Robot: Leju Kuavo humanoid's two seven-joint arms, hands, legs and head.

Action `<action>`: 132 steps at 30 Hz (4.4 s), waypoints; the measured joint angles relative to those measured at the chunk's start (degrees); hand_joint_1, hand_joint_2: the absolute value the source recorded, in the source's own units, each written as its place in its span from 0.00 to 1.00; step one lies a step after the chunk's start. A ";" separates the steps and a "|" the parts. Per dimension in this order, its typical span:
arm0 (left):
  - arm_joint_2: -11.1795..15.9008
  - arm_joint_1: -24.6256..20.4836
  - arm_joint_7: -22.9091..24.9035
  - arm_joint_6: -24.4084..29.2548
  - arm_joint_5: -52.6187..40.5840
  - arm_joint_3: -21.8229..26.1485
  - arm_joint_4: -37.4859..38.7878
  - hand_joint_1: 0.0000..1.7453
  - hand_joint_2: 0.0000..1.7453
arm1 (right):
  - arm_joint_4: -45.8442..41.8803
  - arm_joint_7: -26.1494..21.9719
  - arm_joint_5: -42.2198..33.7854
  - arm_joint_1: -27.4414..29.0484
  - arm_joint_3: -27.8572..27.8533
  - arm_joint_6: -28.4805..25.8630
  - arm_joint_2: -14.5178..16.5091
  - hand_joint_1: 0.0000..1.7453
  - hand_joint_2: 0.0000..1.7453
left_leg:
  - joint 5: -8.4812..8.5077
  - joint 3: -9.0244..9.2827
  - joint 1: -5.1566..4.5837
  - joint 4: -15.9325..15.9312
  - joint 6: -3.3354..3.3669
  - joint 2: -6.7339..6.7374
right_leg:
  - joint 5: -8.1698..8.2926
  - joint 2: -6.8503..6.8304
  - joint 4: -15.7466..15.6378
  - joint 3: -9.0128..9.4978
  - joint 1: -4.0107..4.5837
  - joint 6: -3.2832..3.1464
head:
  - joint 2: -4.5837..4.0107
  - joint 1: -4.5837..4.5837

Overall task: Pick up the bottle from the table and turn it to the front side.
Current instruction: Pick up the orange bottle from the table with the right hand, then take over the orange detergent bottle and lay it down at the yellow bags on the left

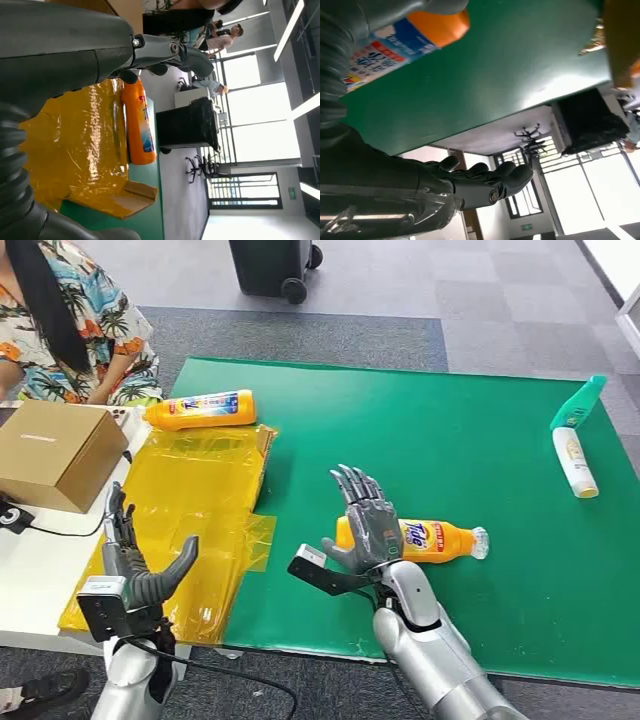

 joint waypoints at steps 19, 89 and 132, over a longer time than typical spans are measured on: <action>-2.11 2.46 0.92 -0.74 -2.00 4.10 -2.76 0.00 1.00 | -0.99 26.92 20.92 0.11 1.55 14.41 -11.35 0.00 1.00 | 0.00 0.00 0.00 0.00 0.01 0.00 | 0.01 0.00 -0.01 0.00 -0.01 0.01 | 0.00 0.02; -2.56 -3.18 2.79 -28.82 17.02 -5.08 1.49 0.00 1.00 | -3.67 -18.20 -9.89 5.43 -8.54 -6.07 2.49 1.00 1.00 | -0.06 0.11 0.00 0.00 0.05 0.01 | -0.04 0.01 -0.03 0.07 0.00 -0.01 | 0.01 0.01; 0.63 -4.39 3.76 -40.92 20.94 -9.09 6.93 0.00 1.00 | -0.27 -22.95 -19.64 1.59 12.65 -0.30 -2.79 1.00 1.00 | -0.06 0.00 0.00 0.00 0.04 0.04 | -0.04 0.02 -0.03 -0.12 0.00 -0.02 | 0.01 0.02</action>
